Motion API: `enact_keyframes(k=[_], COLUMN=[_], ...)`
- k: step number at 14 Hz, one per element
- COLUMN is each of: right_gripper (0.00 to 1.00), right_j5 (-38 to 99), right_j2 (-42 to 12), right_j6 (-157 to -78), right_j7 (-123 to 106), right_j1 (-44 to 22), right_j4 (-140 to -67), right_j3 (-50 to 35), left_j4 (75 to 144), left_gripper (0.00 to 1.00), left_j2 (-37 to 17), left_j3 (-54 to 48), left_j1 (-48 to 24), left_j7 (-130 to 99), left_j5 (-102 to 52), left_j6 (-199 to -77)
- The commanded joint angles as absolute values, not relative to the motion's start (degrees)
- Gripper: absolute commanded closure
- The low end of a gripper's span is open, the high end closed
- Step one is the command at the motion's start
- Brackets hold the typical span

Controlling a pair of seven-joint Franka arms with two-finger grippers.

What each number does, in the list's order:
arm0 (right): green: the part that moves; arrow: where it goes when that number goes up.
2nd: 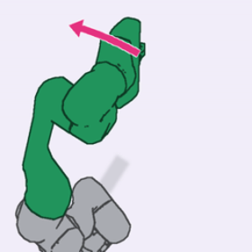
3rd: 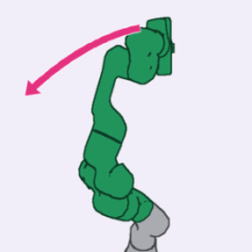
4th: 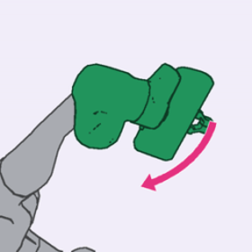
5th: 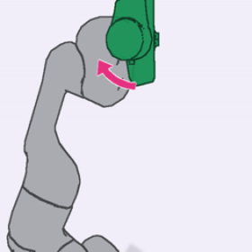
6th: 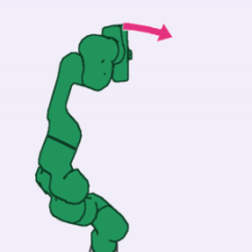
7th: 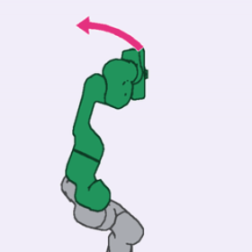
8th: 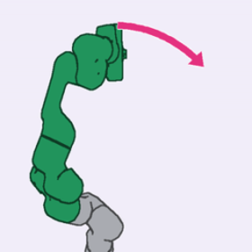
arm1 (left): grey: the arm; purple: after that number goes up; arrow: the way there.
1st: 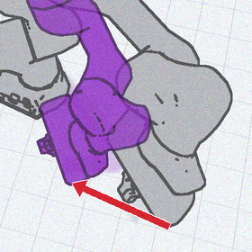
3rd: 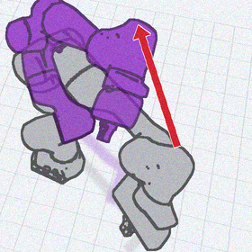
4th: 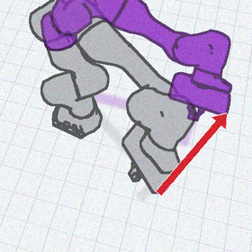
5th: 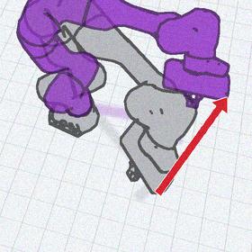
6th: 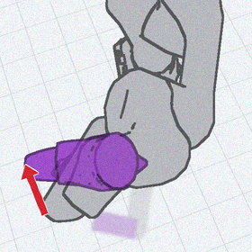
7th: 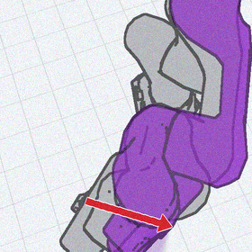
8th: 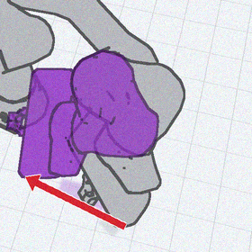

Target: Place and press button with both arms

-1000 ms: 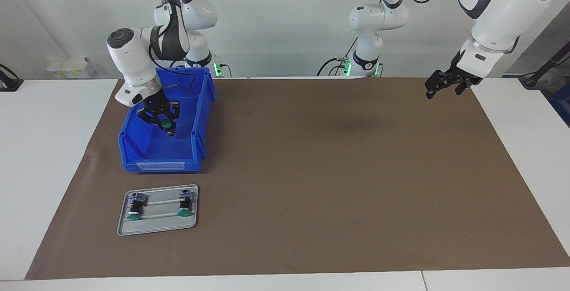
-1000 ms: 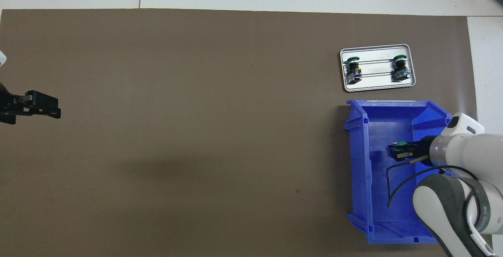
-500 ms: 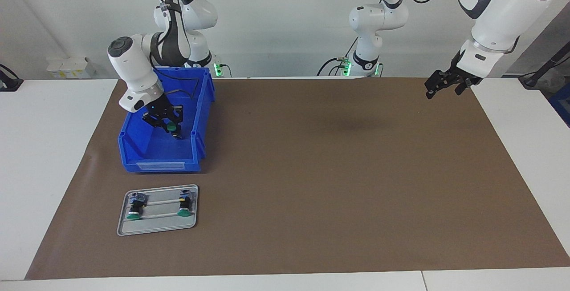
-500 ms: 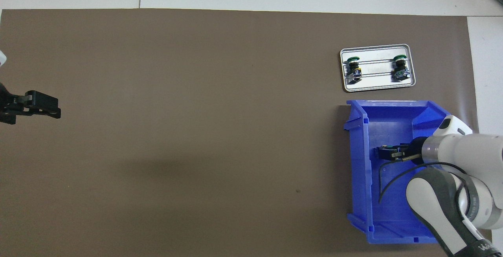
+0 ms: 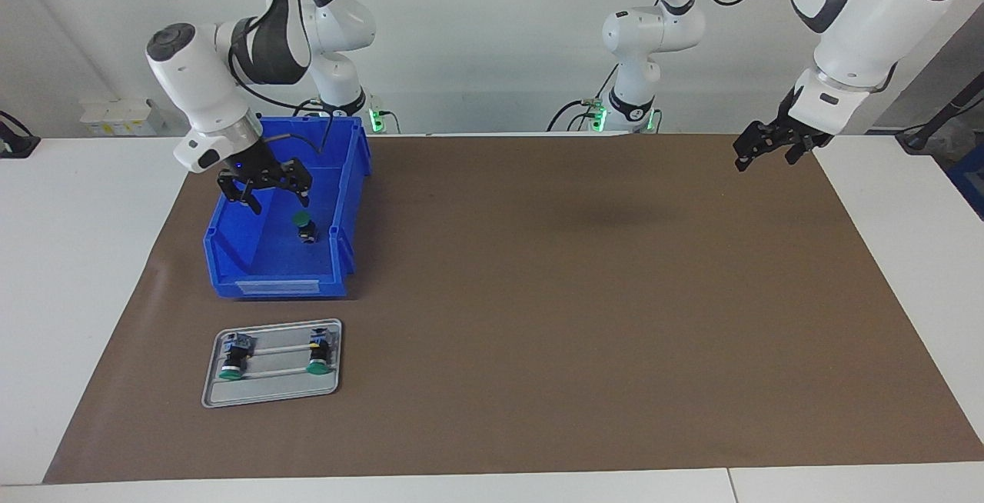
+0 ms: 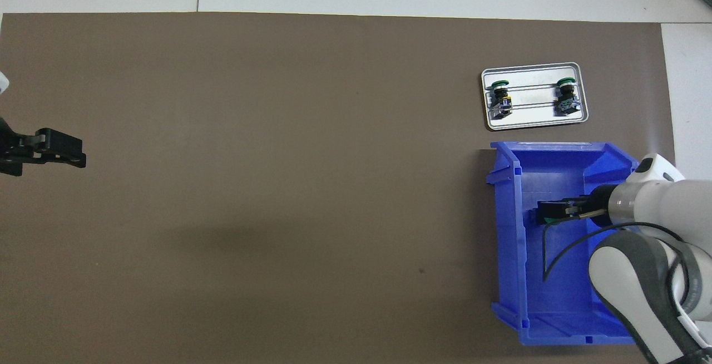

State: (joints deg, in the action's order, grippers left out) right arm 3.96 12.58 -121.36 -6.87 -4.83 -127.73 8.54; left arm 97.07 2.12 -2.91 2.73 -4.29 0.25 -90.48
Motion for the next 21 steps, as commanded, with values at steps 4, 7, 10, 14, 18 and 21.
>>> enact_keyframes(k=[4,7,10,14,18,21], right_gripper=[0.0,0.0,0.0,0.0,0.0,0.0], right_j5=[-2.5,-4.5,-3.8,-2.9,-2.1,-3.9], right_j2=[9.7,5.0,-2.0,-0.7,-0.3,-0.3], right_j6=[-111.3,-101.7,-86.6,-83.3,-86.3,-86.1], right_j7=[8.1,7.6,6.8,-0.1,1.7,1.6], right_j1=[-6.8,-7.0,-5.7,-2.4,-3.3,-4.7], right_j4=[-114.9,-102.4,-84.0,-85.9,-87.0,-87.0], right_j3=[6.8,6.8,6.9,7.1,6.8,6.6], left_j4=[97.8,97.8,97.8,97.8,97.8,97.8], left_gripper=[0.0,0.0,0.0,0.0,0.0,0.0], left_j2=[3.2,3.3,3.2,3.2,3.2,3.2], left_j3=[-3.0,-3.0,-3.1,-3.0,-3.0,-3.0], left_j1=[3.1,3.1,3.1,3.1,3.1,3.1], left_j7=[-4.0,-3.9,-4.0,-3.9,-3.9,-3.9], left_j5=[1.0,1.0,1.0,1.0,1.0,1.0], left_j6=[-90.1,-90.1,-90.1,-90.1,-90.1,-90.1])
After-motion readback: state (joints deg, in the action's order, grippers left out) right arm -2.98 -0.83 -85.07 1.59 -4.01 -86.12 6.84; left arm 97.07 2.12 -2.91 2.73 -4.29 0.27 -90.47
